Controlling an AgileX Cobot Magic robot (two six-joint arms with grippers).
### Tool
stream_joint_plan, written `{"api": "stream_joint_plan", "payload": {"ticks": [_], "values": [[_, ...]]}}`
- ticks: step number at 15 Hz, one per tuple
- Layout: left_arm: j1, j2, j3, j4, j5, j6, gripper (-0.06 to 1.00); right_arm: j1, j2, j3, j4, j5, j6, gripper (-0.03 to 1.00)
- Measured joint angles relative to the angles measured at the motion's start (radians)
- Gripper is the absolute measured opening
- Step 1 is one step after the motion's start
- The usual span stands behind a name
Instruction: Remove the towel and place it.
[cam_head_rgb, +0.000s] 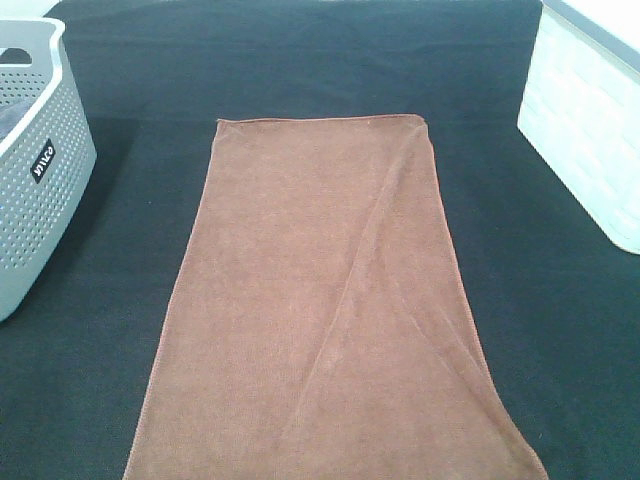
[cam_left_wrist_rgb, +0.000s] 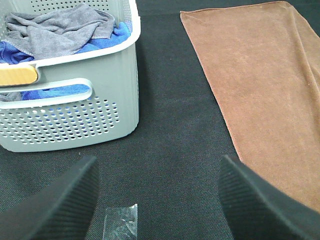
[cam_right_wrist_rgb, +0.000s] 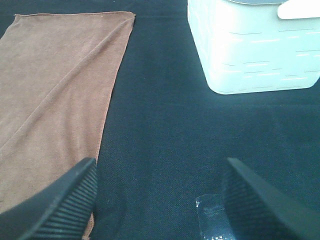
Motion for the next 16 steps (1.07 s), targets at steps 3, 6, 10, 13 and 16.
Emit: {"api": "stream_joint_plan", "payload": {"ticks": [3,6,10,13,16], "values": [[0.000,0.000,0.000,0.000,0.000,0.000,0.65,0.000,0.000,0.000,0.000,0.000,0.000,0.68],[0.000,0.000,0.000,0.000,0.000,0.000,0.65,0.000,0.000,0.000,0.000,0.000,0.000,0.68],[0.000,0.000,0.000,0.000,0.000,0.000,0.65,0.000,0.000,0.000,0.000,0.000,0.000,0.68],[0.000,0.000,0.000,0.000,0.000,0.000,0.65,0.000,0.000,0.000,0.000,0.000,0.000,0.68],[0.000,0.000,0.000,0.000,0.000,0.000,0.65,0.000,0.000,0.000,0.000,0.000,0.000,0.68]]}}
